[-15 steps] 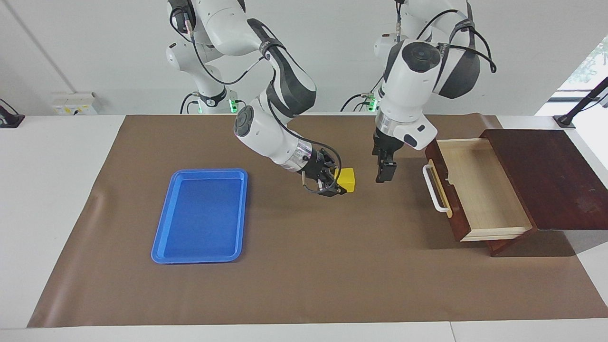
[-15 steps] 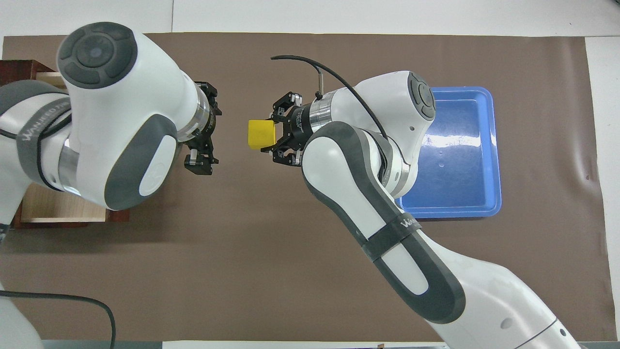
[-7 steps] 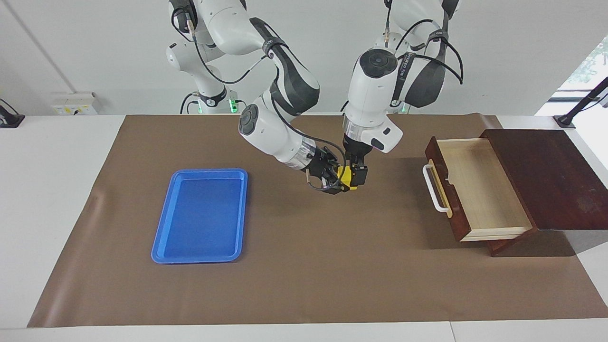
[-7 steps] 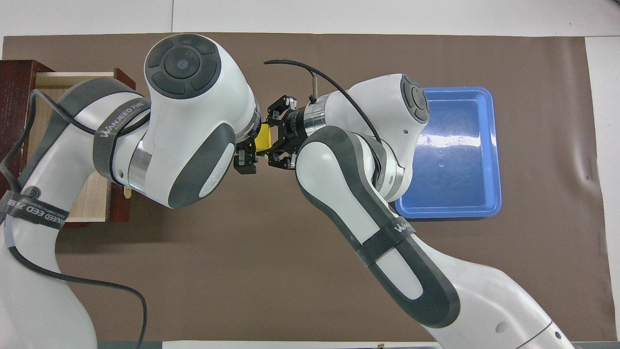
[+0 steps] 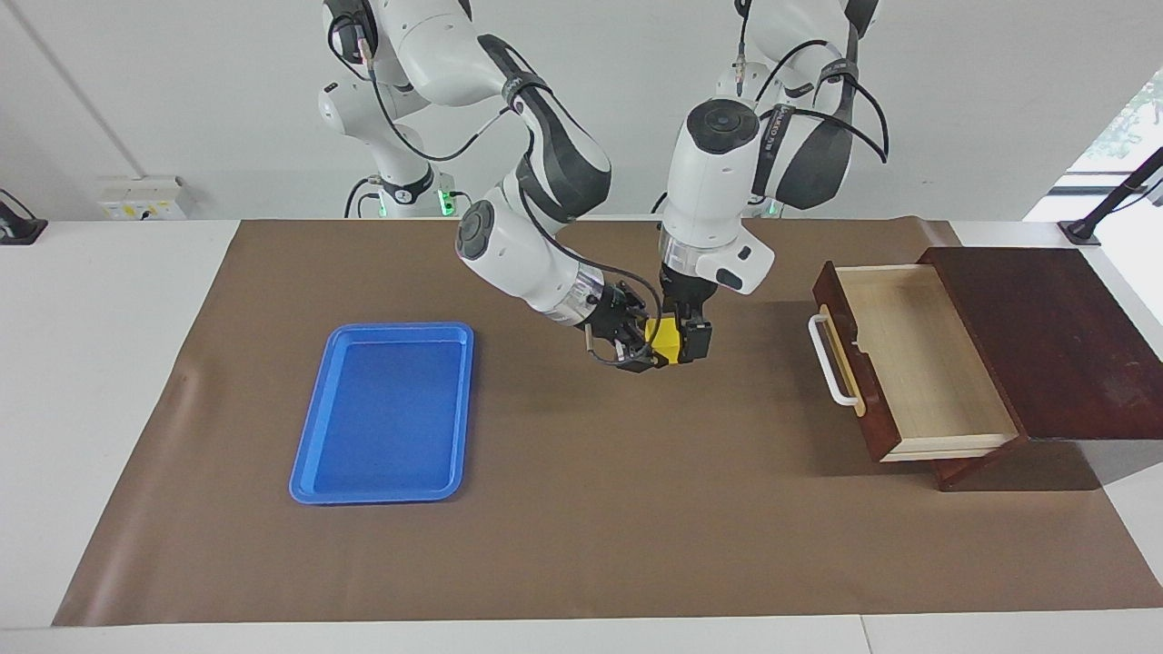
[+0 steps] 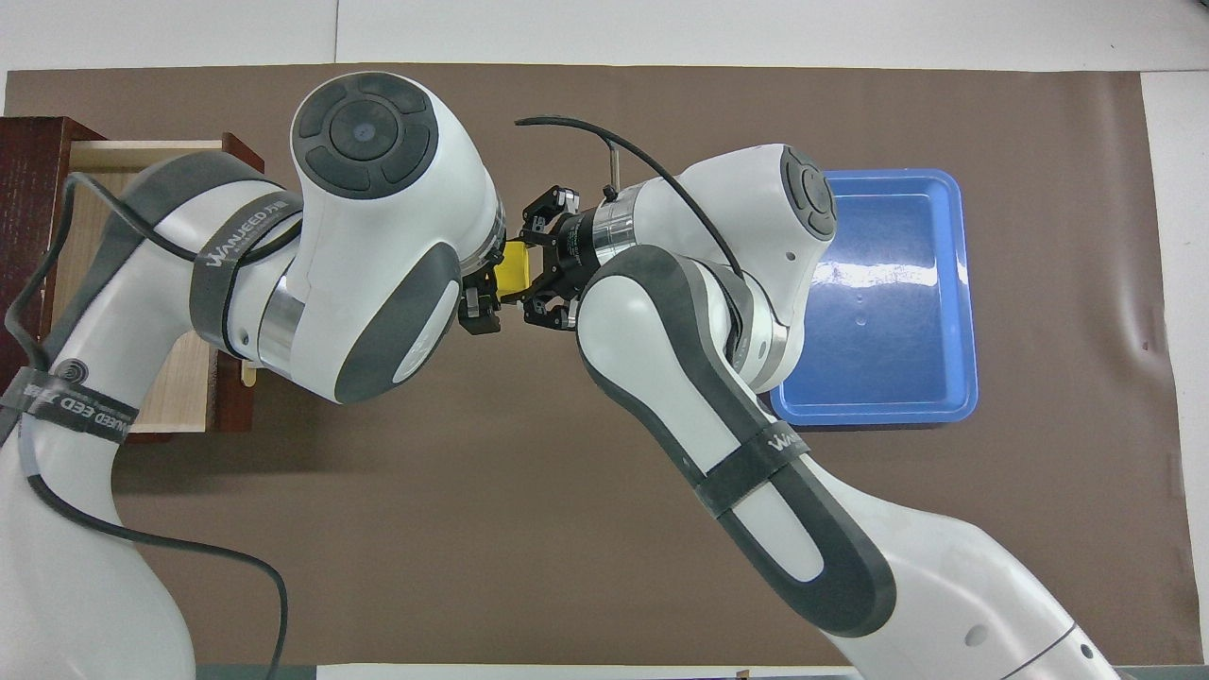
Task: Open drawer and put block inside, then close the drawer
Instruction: 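Grasp the yellow block with the left gripper from the right gripper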
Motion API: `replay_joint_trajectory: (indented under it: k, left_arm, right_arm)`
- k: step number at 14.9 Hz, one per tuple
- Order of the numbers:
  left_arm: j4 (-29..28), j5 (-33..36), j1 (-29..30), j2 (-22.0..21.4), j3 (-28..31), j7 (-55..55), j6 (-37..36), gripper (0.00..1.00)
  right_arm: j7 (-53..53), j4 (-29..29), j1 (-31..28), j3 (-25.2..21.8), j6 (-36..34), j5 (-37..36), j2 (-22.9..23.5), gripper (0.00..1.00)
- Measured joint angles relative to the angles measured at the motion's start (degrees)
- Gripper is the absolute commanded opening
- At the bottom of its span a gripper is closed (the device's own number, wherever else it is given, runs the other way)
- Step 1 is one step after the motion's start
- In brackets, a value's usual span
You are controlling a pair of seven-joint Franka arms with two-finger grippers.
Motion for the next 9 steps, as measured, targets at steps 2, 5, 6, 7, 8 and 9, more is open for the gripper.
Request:
replay_joint_trajectory:
  k: [2, 5, 6, 7, 8, 9]
  left_arm:
    - [-0.5, 0.8, 0.0, 0.2, 0.0, -1.1, 0.5, 1.0]
    - [-1.0, 1.6, 0.0, 0.6, -0.1, -1.6, 0.9, 0.76]
    - [-1.1, 1.6, 0.0, 0.7, -0.1, -1.8, 1.0, 0.69]
    - [-1.2, 1.7, -0.1, 0.7, -0.2, -1.9, 1.0, 0.69]
    - [-1.3, 1.7, -0.3, 0.7, -0.3, -1.9, 1.1, 0.69]
    - [-1.3, 1.9, -0.4, 0.7, -0.4, -1.9, 1.1, 0.61]
  right_arm:
    - [0.0, 0.0, 0.0, 0.0, 0.0, 0.0, 0.0, 0.0]
    - [0.0, 0.0, 0.0, 0.0, 0.0, 0.0, 0.0, 0.0]
    - [0.0, 0.0, 0.0, 0.0, 0.0, 0.0, 0.0, 0.0]
    - [0.0, 0.0, 0.0, 0.0, 0.0, 0.0, 0.1, 0.0]
    - [0.0, 0.0, 0.0, 0.0, 0.0, 0.0, 0.1, 0.0]
    - [0.0, -0.1, 0.0, -0.1, 0.0, -0.1, 0.1, 0.0]
